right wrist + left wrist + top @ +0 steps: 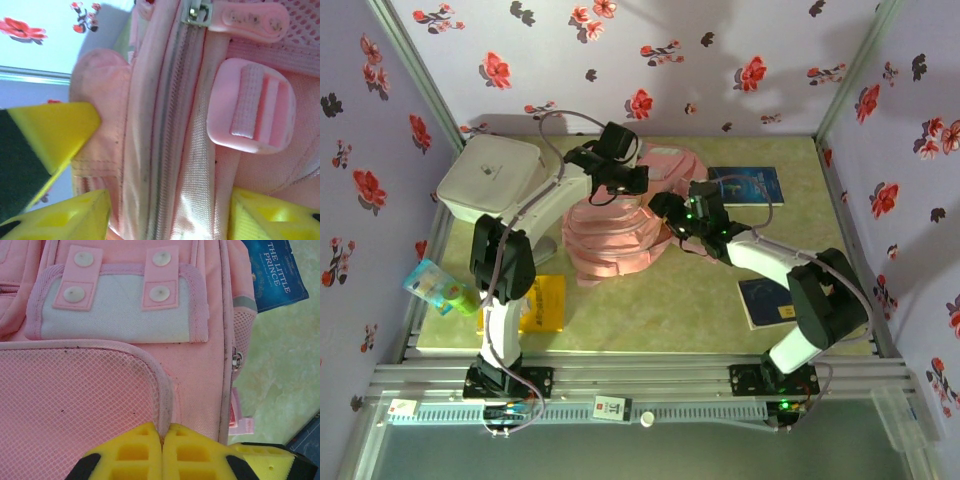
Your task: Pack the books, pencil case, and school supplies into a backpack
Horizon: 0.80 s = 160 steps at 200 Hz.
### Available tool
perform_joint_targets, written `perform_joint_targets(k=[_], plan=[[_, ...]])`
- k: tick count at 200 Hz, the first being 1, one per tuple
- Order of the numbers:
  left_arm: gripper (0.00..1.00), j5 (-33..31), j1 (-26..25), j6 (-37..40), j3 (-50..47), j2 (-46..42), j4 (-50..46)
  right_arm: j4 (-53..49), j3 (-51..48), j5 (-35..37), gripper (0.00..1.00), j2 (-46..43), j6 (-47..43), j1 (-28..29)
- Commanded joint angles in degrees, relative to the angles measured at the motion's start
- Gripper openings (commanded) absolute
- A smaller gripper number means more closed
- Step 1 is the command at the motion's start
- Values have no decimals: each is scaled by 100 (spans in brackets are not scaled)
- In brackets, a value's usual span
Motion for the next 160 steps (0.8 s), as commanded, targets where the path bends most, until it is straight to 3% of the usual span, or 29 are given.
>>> perform_joint_targets(k=[1,37,71,93,112,160], plan=[[0,538,-11,-35,228,-105,331,769,-82,-154,61,108,303,-112],[0,833,-2,-128,260,-5,293,816,31,-179,54,378,687,-141],[0,831,3,-121,378,62,212,857,181,-277,35,568,789,-145],[14,552,56,-210,414,11,136,797,206,-204,25,494,698,-150],[35,167,139,-337,244,-228,68,765,260,-146,19,414,627,-150],[57,-482,279,-600,-1124,-1663,228,696,606,-86,16,519,605,-141]])
